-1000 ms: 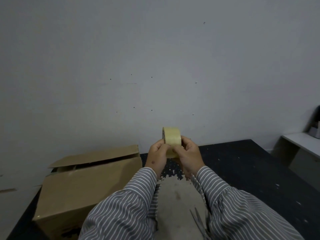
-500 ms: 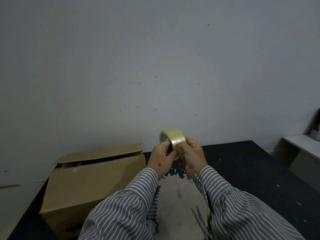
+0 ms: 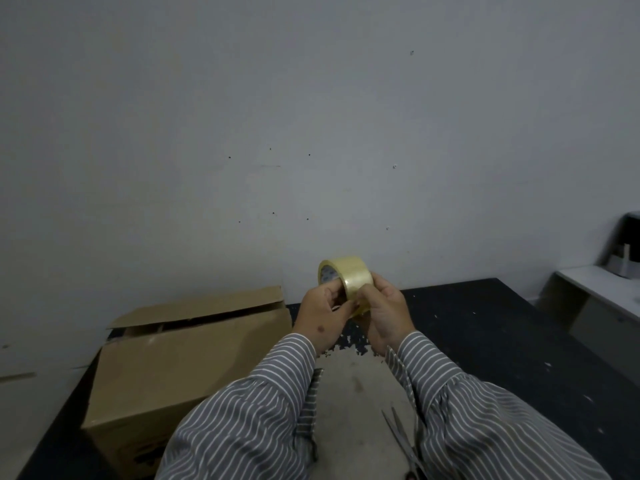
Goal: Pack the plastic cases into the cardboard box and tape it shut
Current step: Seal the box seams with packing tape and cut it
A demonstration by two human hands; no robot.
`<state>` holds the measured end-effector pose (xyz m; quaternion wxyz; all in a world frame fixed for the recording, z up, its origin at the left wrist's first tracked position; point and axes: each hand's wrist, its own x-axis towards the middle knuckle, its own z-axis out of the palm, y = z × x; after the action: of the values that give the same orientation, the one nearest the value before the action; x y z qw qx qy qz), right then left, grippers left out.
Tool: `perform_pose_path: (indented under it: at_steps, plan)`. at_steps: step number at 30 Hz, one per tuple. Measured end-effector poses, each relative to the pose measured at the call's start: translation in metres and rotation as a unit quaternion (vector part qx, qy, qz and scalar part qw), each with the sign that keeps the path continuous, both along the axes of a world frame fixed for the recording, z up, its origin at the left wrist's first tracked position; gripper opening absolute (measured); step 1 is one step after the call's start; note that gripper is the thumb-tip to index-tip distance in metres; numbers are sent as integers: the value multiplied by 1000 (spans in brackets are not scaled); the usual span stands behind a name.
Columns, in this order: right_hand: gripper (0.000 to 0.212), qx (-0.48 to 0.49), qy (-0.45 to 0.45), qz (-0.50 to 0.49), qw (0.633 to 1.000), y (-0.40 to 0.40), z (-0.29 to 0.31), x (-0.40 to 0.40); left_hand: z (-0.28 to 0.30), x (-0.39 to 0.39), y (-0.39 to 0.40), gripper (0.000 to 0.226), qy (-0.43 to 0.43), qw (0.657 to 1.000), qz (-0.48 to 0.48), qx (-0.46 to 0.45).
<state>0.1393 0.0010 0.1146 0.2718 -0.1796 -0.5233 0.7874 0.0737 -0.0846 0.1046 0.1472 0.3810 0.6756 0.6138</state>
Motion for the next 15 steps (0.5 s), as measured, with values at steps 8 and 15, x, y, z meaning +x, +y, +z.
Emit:
perform_pose_path:
  at_steps: [8,15]
  plan:
    - [27,1,-14,0,1000,-1,2,0,-1,1,-1,34,-2,1000,10,-4]
    - [34,23,-12,6,1000,-1,-1,2,2,1,-7,35,22,1000,4,-20]
